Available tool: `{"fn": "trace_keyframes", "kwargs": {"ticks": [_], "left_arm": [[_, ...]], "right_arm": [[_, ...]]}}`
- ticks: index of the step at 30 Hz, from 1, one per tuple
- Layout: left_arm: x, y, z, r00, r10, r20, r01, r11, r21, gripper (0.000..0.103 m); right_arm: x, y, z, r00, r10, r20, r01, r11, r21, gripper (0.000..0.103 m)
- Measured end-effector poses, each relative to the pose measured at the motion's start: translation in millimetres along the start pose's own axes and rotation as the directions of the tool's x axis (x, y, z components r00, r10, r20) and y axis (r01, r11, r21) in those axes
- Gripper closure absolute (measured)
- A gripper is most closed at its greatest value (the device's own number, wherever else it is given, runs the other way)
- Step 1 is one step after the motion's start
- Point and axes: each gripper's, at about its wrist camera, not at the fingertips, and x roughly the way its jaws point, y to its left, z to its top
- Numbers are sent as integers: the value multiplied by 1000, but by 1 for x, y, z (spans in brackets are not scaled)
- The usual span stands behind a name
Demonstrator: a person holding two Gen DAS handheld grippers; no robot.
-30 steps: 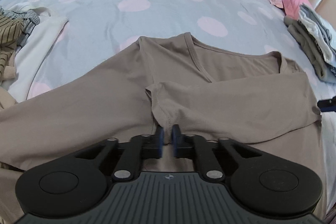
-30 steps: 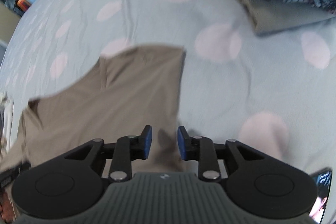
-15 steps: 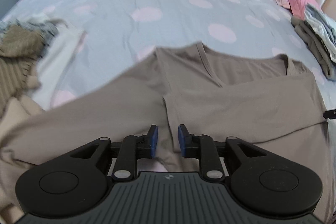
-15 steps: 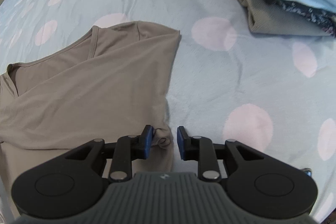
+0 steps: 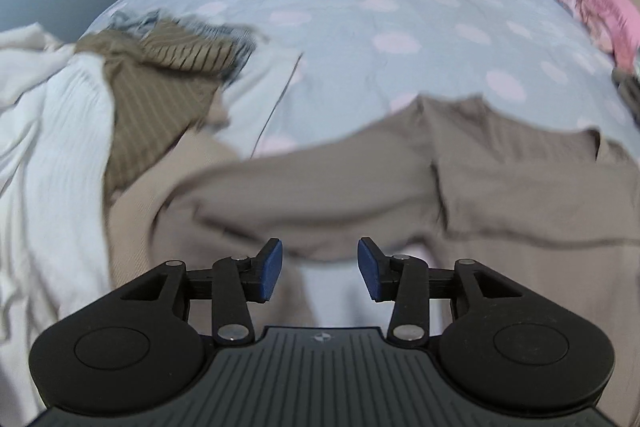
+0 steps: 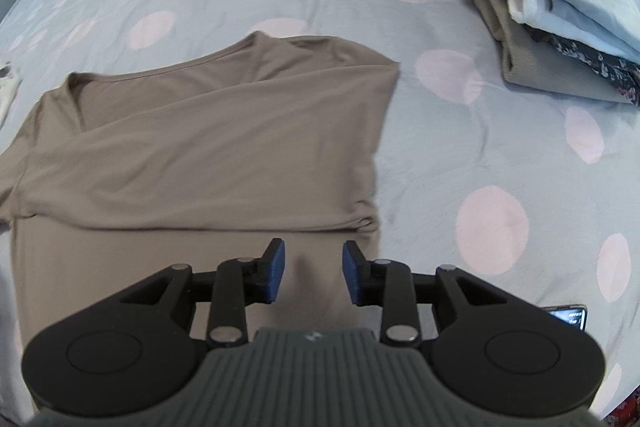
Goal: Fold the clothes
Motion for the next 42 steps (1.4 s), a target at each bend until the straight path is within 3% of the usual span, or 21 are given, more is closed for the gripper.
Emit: {"fn": "trace_keyframes", "kwargs": {"ticks": [8, 13, 17, 18, 22, 25, 31, 36, 42], "left_arm": [[5, 24, -45, 993, 79, -92, -79, 997, 2, 63], [28, 42, -68, 978, 90, -189, -98, 995, -33, 63], [38, 47, -76, 973, 64, -220, -78, 995, -55, 65], [38, 47, -76, 974, 57, -221, -71, 996, -56, 66], [36, 43, -76, 974, 37, -225, -50, 998, -49, 90], [31, 36, -74, 976, 48, -211, -55, 998, -30, 100], [-6, 22, -57, 994, 32, -108, -32, 999, -2, 101], [-43, -17, -36, 994, -93, -50, 99, 986, 133, 101], [-63, -80, -21, 975, -221, -9, 214, 933, 289, 101]], "right_arm": [[-13, 16, -17, 1000, 18, 9, -18, 999, -31, 64], [-17, 20, -26, 1000, 24, 9, -24, 999, -38, 64], [-20, 25, -30, 999, 44, 15, -43, 998, -45, 64], [-21, 26, -31, 999, 51, 18, -50, 998, -45, 64], [-22, 35, -41, 996, 83, 31, -82, 996, -47, 58], [-19, 46, -60, 993, 110, 37, -110, 994, -21, 56], [-5, 82, -107, 986, 167, -13, -167, 984, -67, 55], [-4, 100, -116, 983, 177, -52, -183, 966, -181, 54], [-6, 99, -109, 983, 177, -54, -184, 966, -182, 52]]}}
